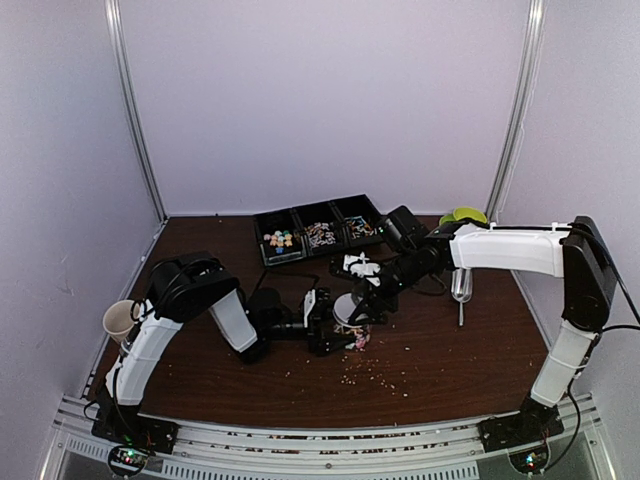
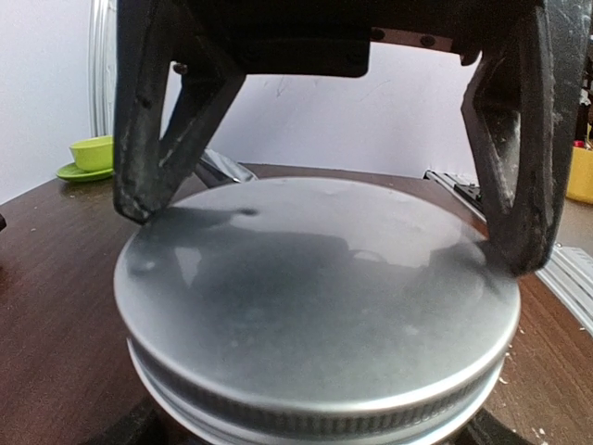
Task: Pack the candies
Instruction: Screw the box lid onto the packing box.
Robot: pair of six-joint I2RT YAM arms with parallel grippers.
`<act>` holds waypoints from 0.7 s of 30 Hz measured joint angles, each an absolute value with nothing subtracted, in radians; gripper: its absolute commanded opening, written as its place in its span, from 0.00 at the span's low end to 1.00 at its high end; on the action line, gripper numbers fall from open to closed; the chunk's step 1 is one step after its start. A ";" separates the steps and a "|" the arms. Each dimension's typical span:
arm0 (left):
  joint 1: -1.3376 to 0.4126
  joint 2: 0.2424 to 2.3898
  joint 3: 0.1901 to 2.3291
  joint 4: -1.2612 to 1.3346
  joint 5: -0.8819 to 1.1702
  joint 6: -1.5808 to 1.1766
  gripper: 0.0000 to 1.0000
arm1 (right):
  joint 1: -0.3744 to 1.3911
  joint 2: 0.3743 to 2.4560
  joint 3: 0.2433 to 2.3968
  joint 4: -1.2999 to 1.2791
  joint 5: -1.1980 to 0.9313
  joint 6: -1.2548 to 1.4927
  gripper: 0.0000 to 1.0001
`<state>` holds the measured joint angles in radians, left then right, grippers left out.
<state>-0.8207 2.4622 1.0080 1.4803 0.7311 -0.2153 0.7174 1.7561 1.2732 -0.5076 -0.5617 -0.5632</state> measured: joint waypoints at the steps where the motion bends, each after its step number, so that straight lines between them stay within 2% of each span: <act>1: -0.821 2.462 1.008 1.481 0.728 -0.215 0.81 | 0.718 1.756 1.273 -0.505 -0.557 -0.553 0.86; 10: -0.821 2.461 1.003 1.482 0.655 -0.217 0.81 | 0.726 1.736 1.222 -0.396 -0.475 -0.392 0.86; 21: -0.838 2.447 0.973 1.500 0.532 -0.255 0.81 | 0.778 1.689 1.132 -0.243 -0.278 -0.043 0.86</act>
